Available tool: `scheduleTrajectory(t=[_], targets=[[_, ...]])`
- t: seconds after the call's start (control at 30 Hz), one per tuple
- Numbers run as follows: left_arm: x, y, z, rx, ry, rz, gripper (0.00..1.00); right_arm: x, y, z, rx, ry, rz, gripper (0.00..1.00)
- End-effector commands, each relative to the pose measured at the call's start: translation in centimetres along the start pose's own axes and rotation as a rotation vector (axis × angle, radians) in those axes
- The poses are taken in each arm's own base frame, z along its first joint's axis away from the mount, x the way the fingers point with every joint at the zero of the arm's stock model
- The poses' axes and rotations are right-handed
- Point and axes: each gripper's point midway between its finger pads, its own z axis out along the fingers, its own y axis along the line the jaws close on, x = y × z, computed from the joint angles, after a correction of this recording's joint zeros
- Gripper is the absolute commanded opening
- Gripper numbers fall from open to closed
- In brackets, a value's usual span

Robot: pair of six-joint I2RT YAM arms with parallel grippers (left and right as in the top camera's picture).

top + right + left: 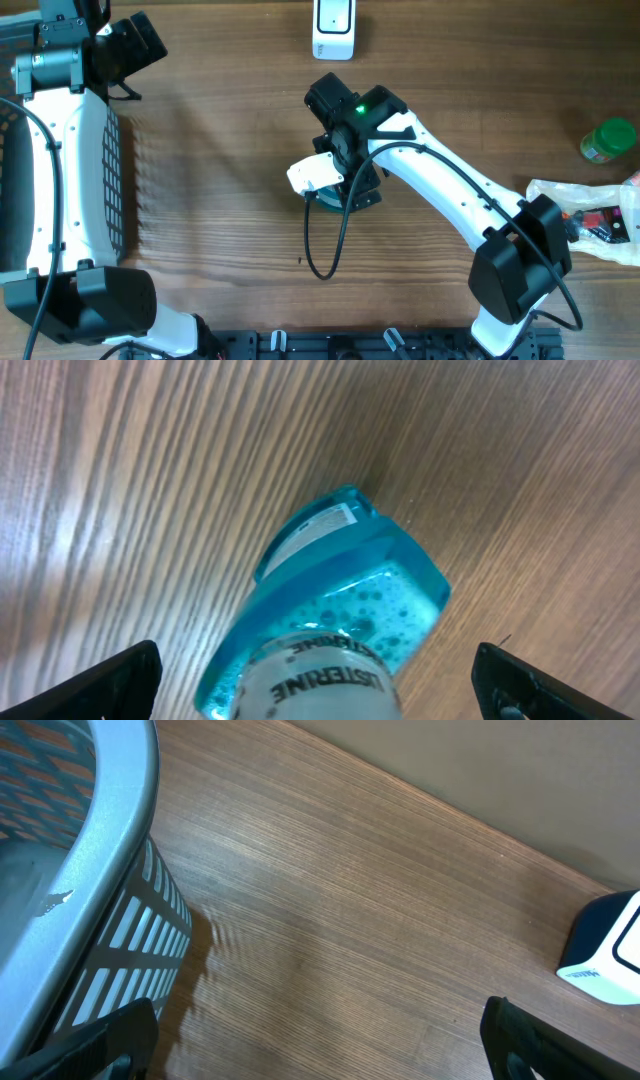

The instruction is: Scan the item barcode

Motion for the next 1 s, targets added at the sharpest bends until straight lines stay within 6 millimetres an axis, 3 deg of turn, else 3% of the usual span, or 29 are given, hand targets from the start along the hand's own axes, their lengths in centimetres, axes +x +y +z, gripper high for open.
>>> scheduleTrajectory(t=[0.0, 0.27, 0.6, 0.73, 0.9, 0.97], targets=[[0.3, 0.2, 0.4, -0.003, 0.013, -0.018, 1.00, -1.0, 0.1, -1.8, 0.018, -0.054, 0.040, 1.00], [0.5, 0.2, 0.4, -0.005, 0.022, -0.017, 1.00, -1.7, 0.1, -4.4, 0.075, -0.092, 0.028, 1.00], [0.8, 0.3, 0.4, -0.010, 0.035, -0.015, 1.00, 0.0, 0.5, -7.1, 0.129, -0.094, 0.051, 1.00], [0.8, 0.3, 0.4, -0.010, 0.035, -0.015, 1.00, 1.0, 1.7, -7.6, 0.092, -0.119, -0.133, 1.00], [0.9, 0.4, 0.4, -0.011, 0.038, -0.015, 1.00, 2.9, 4.9, -7.5, -0.035, -0.095, -0.408, 1.00], [1.1, 0.4, 0.4, -0.013, 0.045, -0.015, 1.00, 4.0, 5.9, -7.6, -0.077, -0.065, -0.487, 0.95]])
